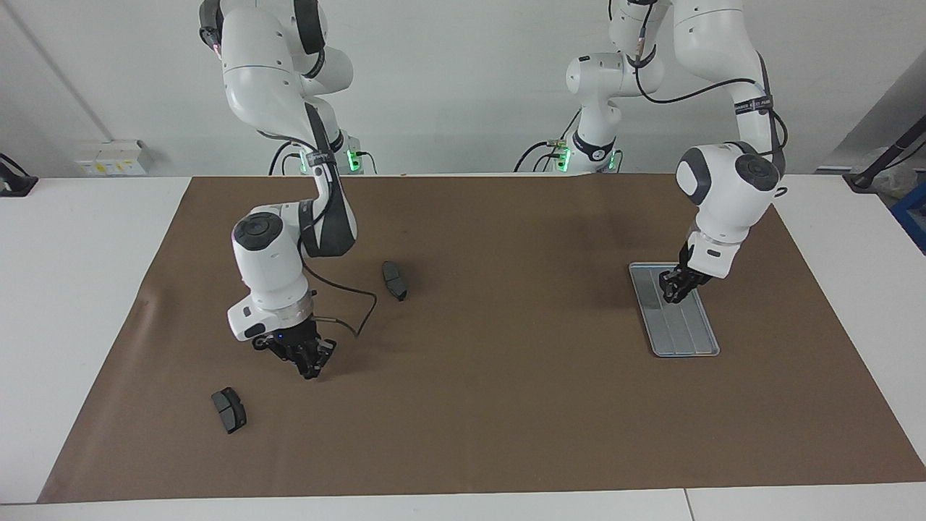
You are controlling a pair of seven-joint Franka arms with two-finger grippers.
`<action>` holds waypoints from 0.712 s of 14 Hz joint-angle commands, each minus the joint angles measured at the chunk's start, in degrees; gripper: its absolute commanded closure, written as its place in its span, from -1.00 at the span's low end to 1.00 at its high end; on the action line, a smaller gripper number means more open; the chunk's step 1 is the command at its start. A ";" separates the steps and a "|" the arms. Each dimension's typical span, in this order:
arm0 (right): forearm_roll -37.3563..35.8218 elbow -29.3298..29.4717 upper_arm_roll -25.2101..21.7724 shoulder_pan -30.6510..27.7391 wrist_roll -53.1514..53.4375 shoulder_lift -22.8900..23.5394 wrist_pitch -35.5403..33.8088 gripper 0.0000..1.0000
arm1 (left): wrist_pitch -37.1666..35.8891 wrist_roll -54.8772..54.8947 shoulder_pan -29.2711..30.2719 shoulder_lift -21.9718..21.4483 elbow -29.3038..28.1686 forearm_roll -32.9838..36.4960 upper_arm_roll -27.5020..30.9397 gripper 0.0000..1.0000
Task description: Place bearing gear from tray to pile
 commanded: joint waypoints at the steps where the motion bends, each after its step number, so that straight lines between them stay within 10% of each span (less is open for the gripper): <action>1: 1.39 0.36 0.93 -1.04 -1.53 1.17 1.99 0.15 | -0.97 -11.24 -8.82 1.64 1.76 0.07 0.93 0.52; 2: 1.39 0.36 0.93 -1.12 -1.45 1.17 1.99 -0.79 | -0.62 -15.19 -12.24 1.64 1.84 0.07 0.93 0.52; 3: 1.39 0.36 0.85 -1.04 -1.36 1.08 1.99 -1.00 | -0.62 -18.45 -15.67 1.64 2.02 0.07 0.93 0.52; 10: 1.30 0.36 0.76 -0.34 -1.45 -8.48 -10.99 -1.00 | 0.17 -29.99 -31.08 14.28 16.06 -0.02 0.93 0.53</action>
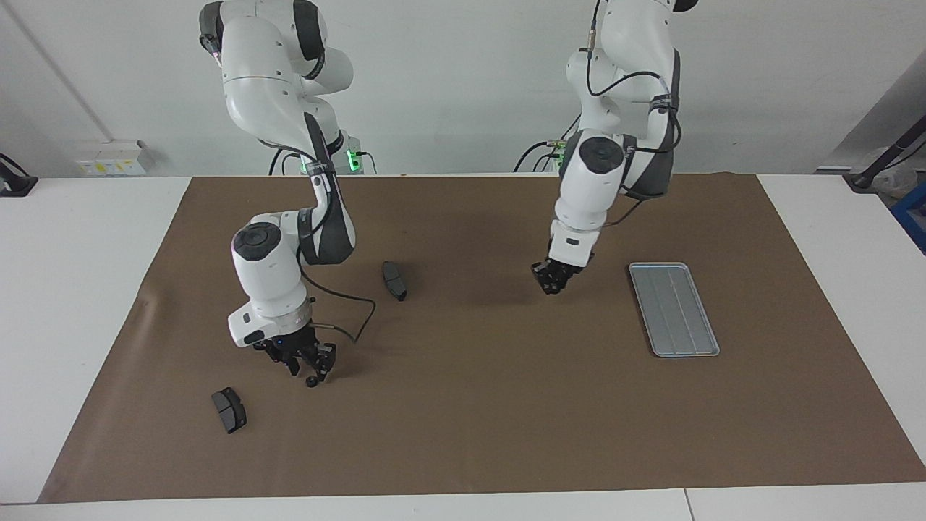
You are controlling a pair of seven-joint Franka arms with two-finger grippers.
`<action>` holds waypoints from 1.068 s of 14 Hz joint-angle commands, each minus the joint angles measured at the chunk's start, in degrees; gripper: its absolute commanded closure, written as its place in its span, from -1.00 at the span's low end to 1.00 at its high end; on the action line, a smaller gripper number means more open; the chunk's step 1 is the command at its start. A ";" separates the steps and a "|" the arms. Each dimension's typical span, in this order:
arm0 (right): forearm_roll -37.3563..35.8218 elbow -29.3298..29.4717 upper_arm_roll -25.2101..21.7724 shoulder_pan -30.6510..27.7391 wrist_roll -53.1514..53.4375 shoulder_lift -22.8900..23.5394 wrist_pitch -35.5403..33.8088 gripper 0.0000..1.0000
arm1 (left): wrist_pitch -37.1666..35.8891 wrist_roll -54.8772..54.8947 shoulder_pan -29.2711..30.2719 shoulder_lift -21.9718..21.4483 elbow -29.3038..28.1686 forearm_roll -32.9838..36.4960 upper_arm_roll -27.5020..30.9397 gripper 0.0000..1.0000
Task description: Place bearing gear from tray to pile
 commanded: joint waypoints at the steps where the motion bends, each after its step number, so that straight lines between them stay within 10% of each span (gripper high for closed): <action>1: 1.18 -0.98 0.61 -0.19 -1.44 -6.65 -7.35 -1.00 | 0.84 -2.15 -2.26 8.51 9.28 -0.02 1.13 0.53; 5: 1.18 -1.07 0.61 -0.02 -1.44 -8.34 -9.93 -1.00 | 6.56 -2.07 -3.66 10.55 9.30 0.07 1.13 0.52; 11: 1.10 -1.07 1.05 0.68 -1.62 -9.22 -12.11 -1.00 | 5.33 -1.98 -4.37 10.55 9.21 0.07 1.13 -0.59; 15: 1.10 -6.67 1.05 6.03 -1.36 -11.41 -10.90 -1.00 | -4.67 -1.37 -0.44 9.50 14.47 2.17 1.91 -0.59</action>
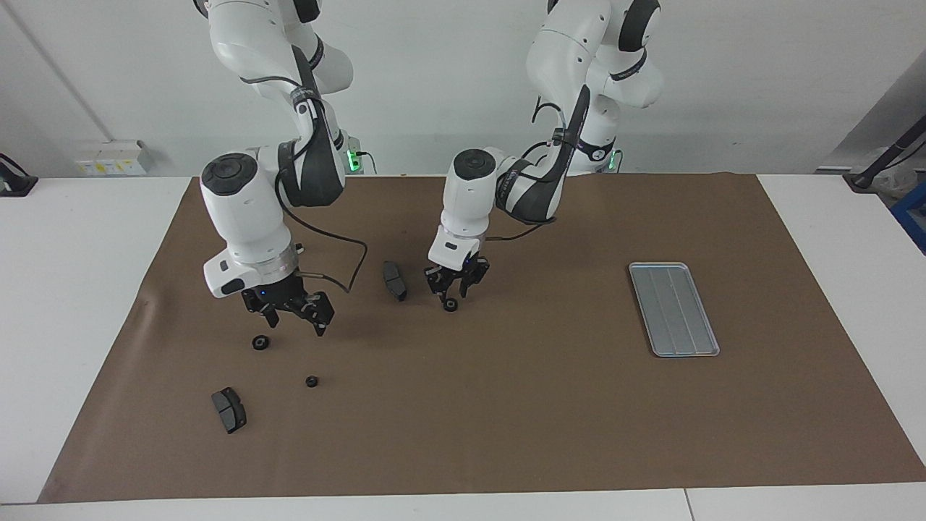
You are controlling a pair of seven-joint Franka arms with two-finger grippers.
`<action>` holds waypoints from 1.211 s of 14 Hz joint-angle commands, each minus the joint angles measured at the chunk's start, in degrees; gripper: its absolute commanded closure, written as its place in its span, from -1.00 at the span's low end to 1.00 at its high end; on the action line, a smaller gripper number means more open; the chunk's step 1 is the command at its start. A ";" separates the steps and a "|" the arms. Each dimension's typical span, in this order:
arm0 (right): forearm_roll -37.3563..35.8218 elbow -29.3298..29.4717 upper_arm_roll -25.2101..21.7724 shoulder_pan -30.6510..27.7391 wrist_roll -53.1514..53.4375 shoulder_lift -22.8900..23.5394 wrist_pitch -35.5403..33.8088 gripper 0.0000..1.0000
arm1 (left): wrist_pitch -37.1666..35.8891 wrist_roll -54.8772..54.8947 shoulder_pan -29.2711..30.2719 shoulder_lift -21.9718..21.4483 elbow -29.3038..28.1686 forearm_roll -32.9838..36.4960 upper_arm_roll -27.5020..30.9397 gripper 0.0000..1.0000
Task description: Place bearing gear from tray to pile
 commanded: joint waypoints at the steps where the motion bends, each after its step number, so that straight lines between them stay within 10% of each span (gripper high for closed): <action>1: 1.18 -6.09 0.30 3.18 -0.93 -3.36 1.52 -1.00 | -7.02 1.17 5.96 -3.07 3.22 1.94 0.90 -0.58; 9: 1.18 -7.16 0.21 16.45 9.61 0.14 8.20 -1.00 | -23.26 36.21 30.23 -12.49 3.66 0.89 0.38 -0.57; 17: -0.05 -6.10 0.21 22.70 13.84 7.97 15.06 -1.00 | -44.02 48.90 37.02 -19.17 10.95 4.75 1.43 -0.56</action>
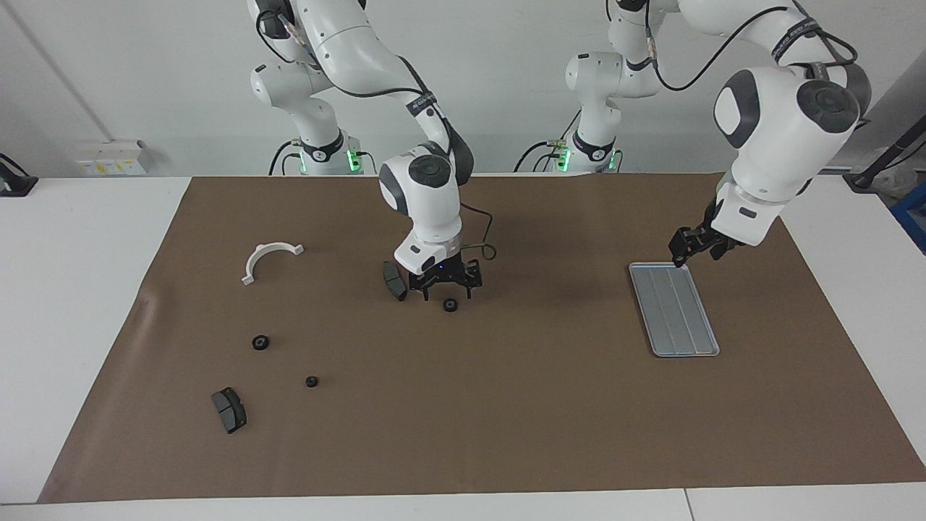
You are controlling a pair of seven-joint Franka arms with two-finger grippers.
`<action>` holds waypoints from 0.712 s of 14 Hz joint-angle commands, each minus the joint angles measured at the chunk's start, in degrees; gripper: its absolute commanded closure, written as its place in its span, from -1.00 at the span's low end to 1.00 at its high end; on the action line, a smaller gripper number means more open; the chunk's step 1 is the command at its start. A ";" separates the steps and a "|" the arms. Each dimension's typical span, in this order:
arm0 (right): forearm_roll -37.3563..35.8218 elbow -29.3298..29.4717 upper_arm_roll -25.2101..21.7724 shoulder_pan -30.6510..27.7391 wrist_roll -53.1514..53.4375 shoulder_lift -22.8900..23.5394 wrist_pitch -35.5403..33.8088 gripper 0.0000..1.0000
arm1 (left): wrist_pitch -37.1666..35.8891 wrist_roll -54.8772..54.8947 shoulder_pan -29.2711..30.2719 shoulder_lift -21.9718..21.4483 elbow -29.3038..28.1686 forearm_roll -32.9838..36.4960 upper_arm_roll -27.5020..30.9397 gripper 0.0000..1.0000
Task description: Place bearing gear from tray to pile
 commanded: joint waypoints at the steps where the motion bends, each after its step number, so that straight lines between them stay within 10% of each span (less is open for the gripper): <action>1: -0.74 0.51 -0.01 0.83 1.40 0.97 0.55 -1.00 | -4.60 1.39 0.53 -2.36 1.27 1.86 -0.29 -0.57; 4: -2.93 0.07 -0.01 0.65 1.22 1.32 0.55 -1.00 | -3.91 1.66 0.45 -3.77 1.36 0.98 -0.55 -0.86; 10: -3.02 0.07 -0.01 0.39 1.13 1.50 1.43 -0.23 | 3.83 2.10 2.19 -5.70 -1.97 -4.02 -0.46 -1.00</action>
